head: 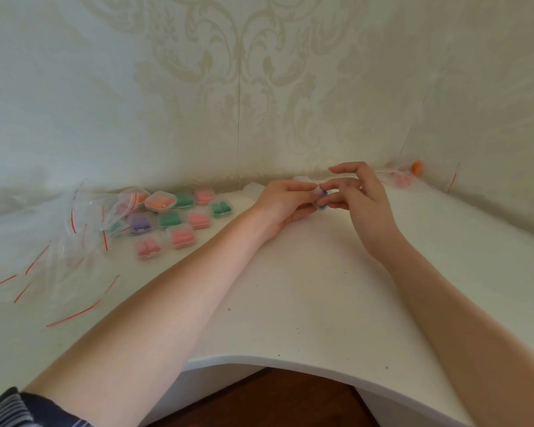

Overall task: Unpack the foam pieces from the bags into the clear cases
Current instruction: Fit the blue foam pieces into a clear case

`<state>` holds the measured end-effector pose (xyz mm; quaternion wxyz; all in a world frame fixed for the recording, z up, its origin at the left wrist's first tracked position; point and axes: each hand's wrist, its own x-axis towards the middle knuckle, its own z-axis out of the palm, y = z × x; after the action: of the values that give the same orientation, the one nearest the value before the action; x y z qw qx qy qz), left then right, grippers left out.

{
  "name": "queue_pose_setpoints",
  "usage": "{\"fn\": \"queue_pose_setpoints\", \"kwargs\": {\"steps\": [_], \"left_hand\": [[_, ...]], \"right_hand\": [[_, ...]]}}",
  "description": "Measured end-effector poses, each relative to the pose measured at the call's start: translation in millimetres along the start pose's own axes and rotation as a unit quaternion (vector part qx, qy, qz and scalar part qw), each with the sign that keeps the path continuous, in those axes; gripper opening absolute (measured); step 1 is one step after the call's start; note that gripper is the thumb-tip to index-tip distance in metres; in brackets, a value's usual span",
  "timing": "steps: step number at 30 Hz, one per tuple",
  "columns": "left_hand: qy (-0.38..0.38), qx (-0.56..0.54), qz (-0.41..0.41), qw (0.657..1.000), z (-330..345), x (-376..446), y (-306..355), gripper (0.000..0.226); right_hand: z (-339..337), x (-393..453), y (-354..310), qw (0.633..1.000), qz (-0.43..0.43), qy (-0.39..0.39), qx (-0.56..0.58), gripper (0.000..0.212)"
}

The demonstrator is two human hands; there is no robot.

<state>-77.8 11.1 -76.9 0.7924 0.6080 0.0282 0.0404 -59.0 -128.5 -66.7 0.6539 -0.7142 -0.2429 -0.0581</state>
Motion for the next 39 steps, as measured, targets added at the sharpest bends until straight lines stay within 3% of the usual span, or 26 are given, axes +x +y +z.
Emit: {"fn": "queue_pose_setpoints", "kwargs": {"steps": [3,6,11,13,16,17,19,20,21,23,27,34,39], "left_hand": [[0.026,-0.023,0.003,0.999,1.1,-0.1,0.3,0.01],[0.048,-0.009,0.01,0.999,3.8,1.1,-1.2,0.017],[0.016,0.018,0.023,0.999,0.8,-0.5,-0.7,0.027],[0.009,0.034,0.034,0.999,1.4,-3.0,1.7,0.024],[0.061,0.103,0.049,0.992,-1.7,-1.8,17.5,0.026],[0.09,0.18,0.076,0.977,-7.3,0.8,27.0,0.028],[0.168,0.387,0.132,0.897,-27.2,1.7,52.0,0.027],[0.211,0.458,0.139,0.852,-39.5,-2.2,66.9,0.026],[0.235,0.485,0.128,0.833,-52.5,-7.6,80.0,0.025],[0.228,0.513,0.07,0.824,-74.9,-18.7,96.1,0.029],[0.121,0.642,-0.093,0.751,-88.2,-32.3,93.5,0.027],[0.169,0.668,-0.061,0.722,-94.2,-25.0,83.3,0.035],[0.196,0.69,0.085,0.692,-70.9,-24.6,76.2,0.035]], "right_hand": [[-2.6,3.2,0.0,0.999,0.014,0.045,0.01,0.029],[-7.0,7.6,6.8,0.99,-0.009,0.093,-0.106,0.018],[-4.3,4.1,18.3,0.978,-0.009,-0.003,-0.207,0.017],[-2.5,3.4,18.6,0.981,-0.014,-0.005,-0.193,0.017],[-2.5,4.8,16.6,0.984,0.006,0.014,-0.176,0.015],[-2.8,5.2,16.4,0.985,0.017,0.021,-0.172,0.014],[-3.8,5.6,16.6,0.984,0.034,0.029,-0.17,0.012],[-4.2,5.6,17.2,0.984,0.038,0.03,-0.172,0.012],[-4.2,5.4,18.2,0.984,0.039,0.028,-0.174,0.011],[-3.7,4.7,19.7,0.982,0.036,0.022,-0.183,0.011],[-2.8,2.2,19.9,0.978,0.022,0.011,-0.208,0.014],[-5.4,3.2,22.9,0.964,-0.009,0.012,-0.265,0.019],[-10.8,8.3,28.7,0.913,0.011,-0.036,-0.406,0.04]]}}
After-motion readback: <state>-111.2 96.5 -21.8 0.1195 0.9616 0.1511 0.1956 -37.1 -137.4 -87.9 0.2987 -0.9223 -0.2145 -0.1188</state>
